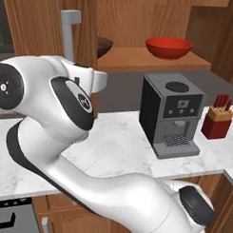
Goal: Move the bowls from the cabinet to the plates on the dining table.
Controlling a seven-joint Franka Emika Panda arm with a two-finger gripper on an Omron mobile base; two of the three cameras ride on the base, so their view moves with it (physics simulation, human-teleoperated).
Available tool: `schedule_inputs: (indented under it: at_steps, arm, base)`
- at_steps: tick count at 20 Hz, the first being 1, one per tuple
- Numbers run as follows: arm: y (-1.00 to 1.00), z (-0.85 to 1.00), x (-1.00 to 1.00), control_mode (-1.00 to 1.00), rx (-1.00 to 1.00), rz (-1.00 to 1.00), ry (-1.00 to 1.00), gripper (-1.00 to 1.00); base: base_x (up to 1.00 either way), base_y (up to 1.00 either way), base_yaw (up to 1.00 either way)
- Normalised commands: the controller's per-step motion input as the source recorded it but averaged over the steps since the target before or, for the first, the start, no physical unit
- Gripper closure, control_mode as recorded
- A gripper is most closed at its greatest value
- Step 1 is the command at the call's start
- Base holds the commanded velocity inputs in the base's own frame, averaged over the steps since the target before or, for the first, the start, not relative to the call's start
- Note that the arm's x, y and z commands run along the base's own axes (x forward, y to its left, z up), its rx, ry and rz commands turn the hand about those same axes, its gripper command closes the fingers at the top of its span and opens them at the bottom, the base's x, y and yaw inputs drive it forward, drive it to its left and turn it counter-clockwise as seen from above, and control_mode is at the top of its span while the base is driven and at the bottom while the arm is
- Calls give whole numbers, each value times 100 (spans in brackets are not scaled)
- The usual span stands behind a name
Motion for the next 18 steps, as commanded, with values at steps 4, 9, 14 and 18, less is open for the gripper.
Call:
schedule_inputs:
  at_steps: [4,9,14,18]
  arm:
    - [1,0,-27,-100,-1,4,-2,-100]
    - [-14,0,-38,-100,-5,10,-5,-100]
    - [-44,0,-30,-100,-5,20,-6,-100]
    - [-51,0,-30,-100,-5,22,-7,-100]
  base:
    - [0,0,0]
    - [0,0,0]
    - [0,0,0]
    - [0,0,0]
